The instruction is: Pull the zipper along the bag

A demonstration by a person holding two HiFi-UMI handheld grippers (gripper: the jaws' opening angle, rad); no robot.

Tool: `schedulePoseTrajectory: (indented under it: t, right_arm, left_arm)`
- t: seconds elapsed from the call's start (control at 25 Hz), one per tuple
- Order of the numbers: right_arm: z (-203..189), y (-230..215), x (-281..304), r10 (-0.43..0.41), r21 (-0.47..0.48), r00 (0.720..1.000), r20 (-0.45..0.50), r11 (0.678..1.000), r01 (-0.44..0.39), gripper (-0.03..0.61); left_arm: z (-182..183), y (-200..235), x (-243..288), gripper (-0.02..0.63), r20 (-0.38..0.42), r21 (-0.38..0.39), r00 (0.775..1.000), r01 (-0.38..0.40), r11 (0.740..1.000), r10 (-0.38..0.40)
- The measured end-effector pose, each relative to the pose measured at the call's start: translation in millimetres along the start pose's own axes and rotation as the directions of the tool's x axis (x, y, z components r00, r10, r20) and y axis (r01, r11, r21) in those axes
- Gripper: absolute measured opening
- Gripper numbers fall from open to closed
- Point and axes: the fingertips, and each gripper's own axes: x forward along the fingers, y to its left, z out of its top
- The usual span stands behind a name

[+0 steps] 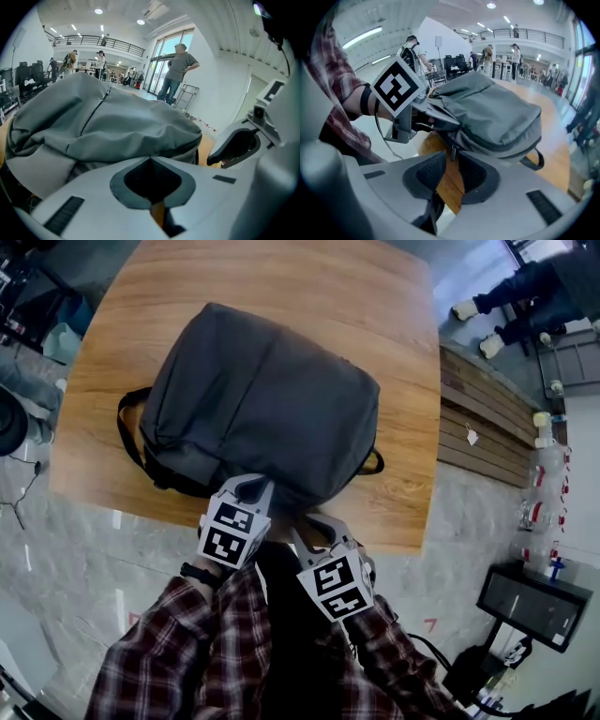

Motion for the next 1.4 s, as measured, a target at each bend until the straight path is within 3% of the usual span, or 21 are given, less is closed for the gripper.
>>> schedulePoseTrajectory:
  t: [0.08,0.2,0.36,0.48,0.56,0.64,0.68,0.72,0.76,0.8,1.12,1.4]
  right_arm:
    - [7,-1,1,-0.063,-0.082,0.998,0.010,0.995,0.063,0.072]
    - [2,2,12,-0.102,-0.182,0.993,-0.054,0.979,0.091,0.072]
    - [-6,-4,26,-0.233,-0.323,0.968,-0.095,0.927,0.191,0.072]
    - [-5,-6,25,-0.297,-0.358,0.951,-0.087,0.900,0.249,0.034]
    - [-4,-2,23,-0.263,-0.274,0.959,-0.108,0.935,0.225,0.029]
    - [-7,1,22,-0.133,-0.028,0.980,-0.148,0.991,0.130,0.019]
    - [-8,0,21,-0.041,0.147,0.988,-0.150,0.987,0.063,0.018]
    - [-9,-2,21,0.045,0.311,0.990,-0.137,0.950,0.000,0.017]
    - [-9,-4,19,0.105,0.426,0.987,-0.120,0.903,-0.045,0.017]
    - [-8,-6,18,0.133,0.479,0.985,-0.112,0.876,-0.064,0.015]
    - [-13,-11,14,0.069,0.344,0.987,-0.146,0.939,-0.015,0.015]
    - [-30,-47,-2,0.037,0.271,0.988,-0.151,0.963,0.005,0.015]
  left_arm:
    - [0,-1,0,0.008,-0.004,-0.005,1.000,0.001,1.000,-0.001]
    - [0,-1,-1,0.008,-0.005,-0.013,1.000,0.007,1.000,-0.008]
    - [1,0,0,0.008,-0.004,-0.016,1.000,0.012,1.000,-0.012]
    - [3,1,1,0.008,-0.004,-0.019,1.000,0.017,1.000,-0.017]
    - [3,1,-1,0.008,-0.002,-0.020,1.000,0.021,1.000,-0.021]
    - [2,1,-2,0.008,-0.001,-0.020,1.000,0.024,0.999,-0.024]
    - [2,1,-2,0.008,-0.001,-0.021,1.000,0.025,0.999,-0.025]
    - [1,1,-2,0.008,-0.002,-0.022,1.000,0.026,0.999,-0.026]
    - [1,0,-2,0.008,-0.003,-0.023,1.000,0.027,0.999,-0.027]
    - [1,0,-2,0.008,-0.004,-0.024,1.000,0.027,0.999,-0.027]
    - [1,0,-3,0.008,0.016,-0.011,0.999,0.037,0.999,-0.037]
    - [2,1,2,0.008,0.010,-0.020,0.998,0.061,0.998,-0.060]
